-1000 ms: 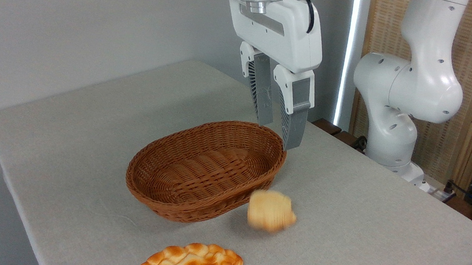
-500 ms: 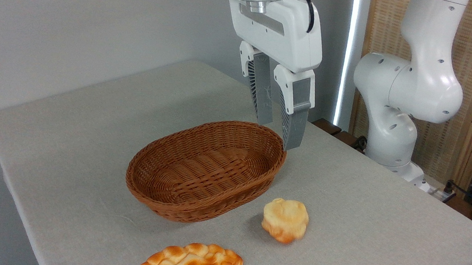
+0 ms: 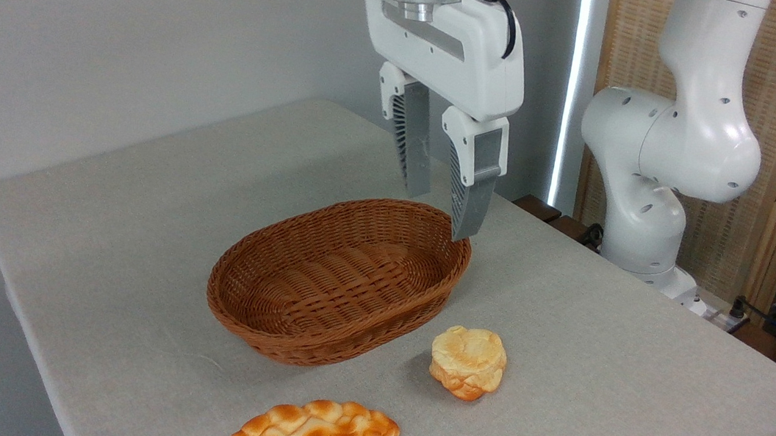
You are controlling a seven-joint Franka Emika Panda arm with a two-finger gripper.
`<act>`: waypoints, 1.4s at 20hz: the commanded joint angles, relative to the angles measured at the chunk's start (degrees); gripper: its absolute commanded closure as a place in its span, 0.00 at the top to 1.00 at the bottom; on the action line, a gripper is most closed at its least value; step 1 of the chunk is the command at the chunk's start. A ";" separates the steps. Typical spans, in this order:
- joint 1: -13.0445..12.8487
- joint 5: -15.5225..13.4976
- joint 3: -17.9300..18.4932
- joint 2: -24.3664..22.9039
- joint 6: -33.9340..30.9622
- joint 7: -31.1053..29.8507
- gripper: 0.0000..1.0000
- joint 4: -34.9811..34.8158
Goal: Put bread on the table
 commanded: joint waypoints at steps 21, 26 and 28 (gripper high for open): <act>-8.33 -4.76 -1.50 12.41 7.09 -21.19 1.00 11.38; -8.06 -4.67 -1.67 14.08 6.47 -21.89 1.00 13.22; -8.06 -4.67 -1.67 14.96 6.47 -21.81 1.00 14.53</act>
